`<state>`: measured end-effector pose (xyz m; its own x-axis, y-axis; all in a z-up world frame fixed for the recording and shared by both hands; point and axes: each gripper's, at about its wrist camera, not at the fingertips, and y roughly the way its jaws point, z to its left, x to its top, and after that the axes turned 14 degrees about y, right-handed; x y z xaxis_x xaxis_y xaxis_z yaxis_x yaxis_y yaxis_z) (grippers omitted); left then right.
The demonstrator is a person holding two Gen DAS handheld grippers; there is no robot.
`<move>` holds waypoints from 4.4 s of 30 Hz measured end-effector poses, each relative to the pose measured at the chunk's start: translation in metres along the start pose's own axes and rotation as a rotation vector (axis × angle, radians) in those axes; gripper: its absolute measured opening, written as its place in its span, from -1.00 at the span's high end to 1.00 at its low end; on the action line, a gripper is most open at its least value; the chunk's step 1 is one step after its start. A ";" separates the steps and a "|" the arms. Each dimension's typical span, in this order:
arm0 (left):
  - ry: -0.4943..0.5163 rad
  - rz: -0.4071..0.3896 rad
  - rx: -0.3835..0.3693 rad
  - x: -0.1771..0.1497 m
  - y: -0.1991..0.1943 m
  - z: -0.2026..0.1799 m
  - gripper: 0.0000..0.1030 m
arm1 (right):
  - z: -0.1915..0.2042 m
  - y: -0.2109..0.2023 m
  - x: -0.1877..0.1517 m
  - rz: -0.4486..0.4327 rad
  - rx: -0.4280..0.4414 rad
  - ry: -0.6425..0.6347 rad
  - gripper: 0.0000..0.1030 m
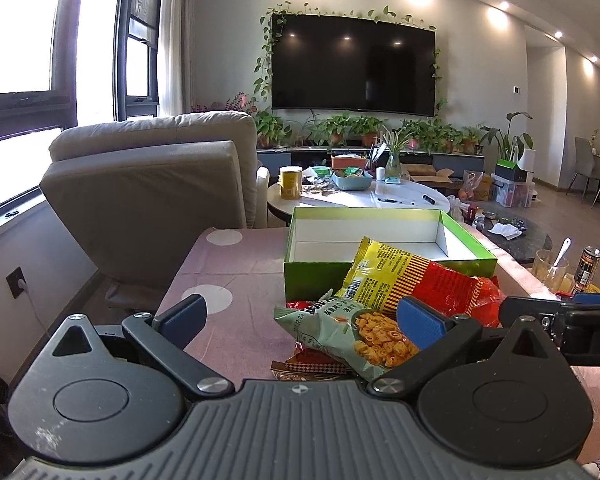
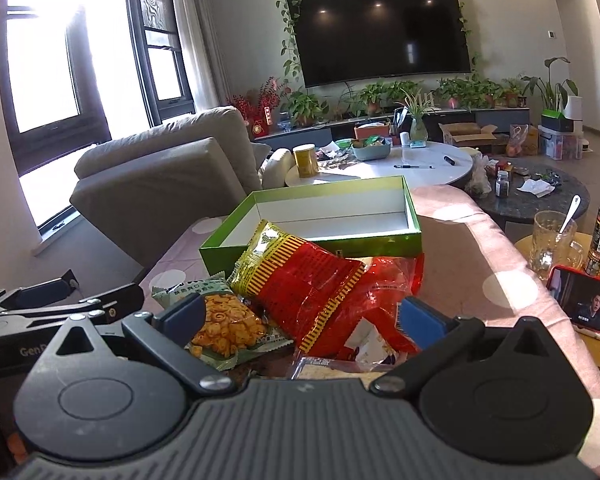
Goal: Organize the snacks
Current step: 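Move the right tool over the snack pile beside the green box, then close the right tool on the green cracker bag, then lift the green cracker bag with the right tool over the box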
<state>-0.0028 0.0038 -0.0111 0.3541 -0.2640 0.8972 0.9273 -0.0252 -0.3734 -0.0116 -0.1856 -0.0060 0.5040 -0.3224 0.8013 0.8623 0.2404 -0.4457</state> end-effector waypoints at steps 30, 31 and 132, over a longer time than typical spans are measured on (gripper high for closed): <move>-0.065 0.028 -0.059 -0.014 0.014 0.025 -0.97 | 0.009 0.013 0.001 0.082 0.062 0.065 -0.70; -0.075 0.032 -0.065 -0.014 0.017 0.028 -0.97 | 0.010 0.015 0.001 0.090 0.066 0.074 -0.70; -0.082 0.091 -0.445 -0.003 0.096 0.052 -0.32 | 0.043 0.094 0.033 0.432 0.178 0.055 -0.45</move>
<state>0.0911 0.0523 -0.0373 0.4566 -0.2076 0.8651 0.7560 -0.4220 -0.5003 0.0839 -0.1344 -0.0046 0.8211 -0.2048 0.5327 0.5532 0.5149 -0.6549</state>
